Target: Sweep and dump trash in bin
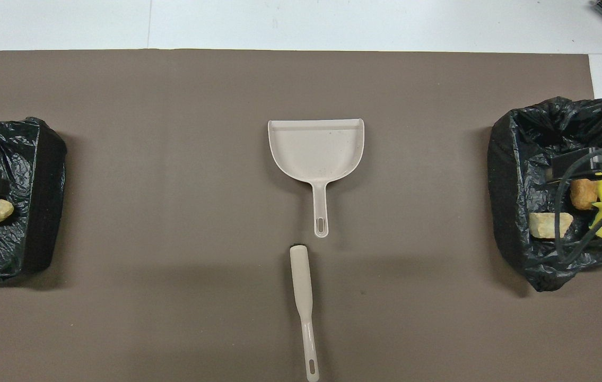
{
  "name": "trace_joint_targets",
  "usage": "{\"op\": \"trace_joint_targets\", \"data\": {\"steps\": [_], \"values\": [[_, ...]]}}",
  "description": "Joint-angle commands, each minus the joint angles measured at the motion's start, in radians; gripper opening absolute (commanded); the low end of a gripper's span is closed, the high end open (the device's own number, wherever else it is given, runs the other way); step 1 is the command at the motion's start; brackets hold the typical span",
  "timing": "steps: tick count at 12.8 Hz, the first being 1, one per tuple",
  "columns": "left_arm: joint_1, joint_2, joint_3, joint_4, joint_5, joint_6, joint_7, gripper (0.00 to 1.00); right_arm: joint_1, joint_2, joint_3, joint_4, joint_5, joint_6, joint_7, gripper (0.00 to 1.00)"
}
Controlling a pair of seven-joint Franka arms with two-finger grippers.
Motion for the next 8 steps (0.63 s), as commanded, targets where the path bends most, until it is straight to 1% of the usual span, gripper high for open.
{"op": "trace_joint_targets", "data": {"steps": [1, 2, 6, 8], "values": [[-0.007, 0.0, -0.022, 0.007, 0.005, -0.032, -0.004, 1.0, -0.012, -0.016, 0.004, -0.014, -0.001, -0.006, 0.004, 1.0], [0.011, 0.0, -0.054, 0.007, 0.007, -0.03, -0.004, 1.0, -0.012, -0.016, 0.004, -0.013, -0.001, -0.005, 0.005, 1.0], [0.016, -0.005, -0.056, 0.001, 0.005, -0.037, 0.005, 1.0, -0.007, -0.015, 0.005, -0.013, -0.003, 0.009, 0.005, 1.0], [0.014, -0.003, -0.045, 0.027, 0.002, -0.04, 0.005, 1.0, -0.01, -0.014, 0.004, -0.011, -0.011, 0.007, 0.004, 1.0]]}}
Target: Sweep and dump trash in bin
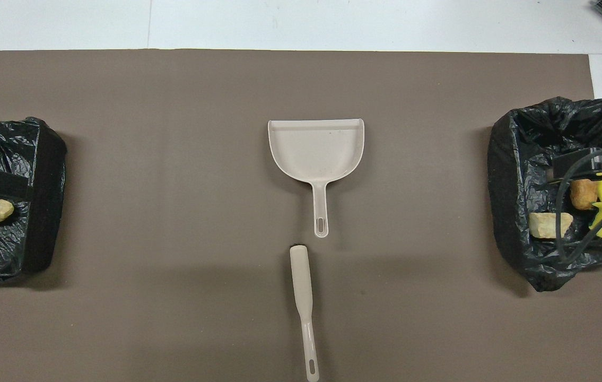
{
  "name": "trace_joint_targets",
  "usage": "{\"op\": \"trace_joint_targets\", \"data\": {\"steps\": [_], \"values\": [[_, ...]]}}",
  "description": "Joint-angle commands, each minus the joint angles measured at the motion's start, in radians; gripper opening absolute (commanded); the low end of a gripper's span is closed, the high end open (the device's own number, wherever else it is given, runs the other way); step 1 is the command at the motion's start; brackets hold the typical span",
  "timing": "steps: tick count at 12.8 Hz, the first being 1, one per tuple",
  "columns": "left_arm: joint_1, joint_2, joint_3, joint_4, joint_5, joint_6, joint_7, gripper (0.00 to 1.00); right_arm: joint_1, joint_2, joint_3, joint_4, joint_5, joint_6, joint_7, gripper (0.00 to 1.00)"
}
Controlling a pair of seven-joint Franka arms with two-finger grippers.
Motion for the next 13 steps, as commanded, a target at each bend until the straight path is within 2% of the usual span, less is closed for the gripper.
{"op": "trace_joint_targets", "data": {"steps": [1, 13], "values": [[0.011, -0.007, 0.002, 0.039, -0.005, -0.034, 0.008, 1.0, -0.008, -0.013, 0.005, -0.008, -0.029, 0.001, 0.002, 1.0], [0.013, -0.02, 0.003, 0.03, -0.045, 0.001, 0.005, 1.0, -0.002, -0.014, 0.007, -0.006, -0.037, -0.024, 0.001, 1.0]]}}
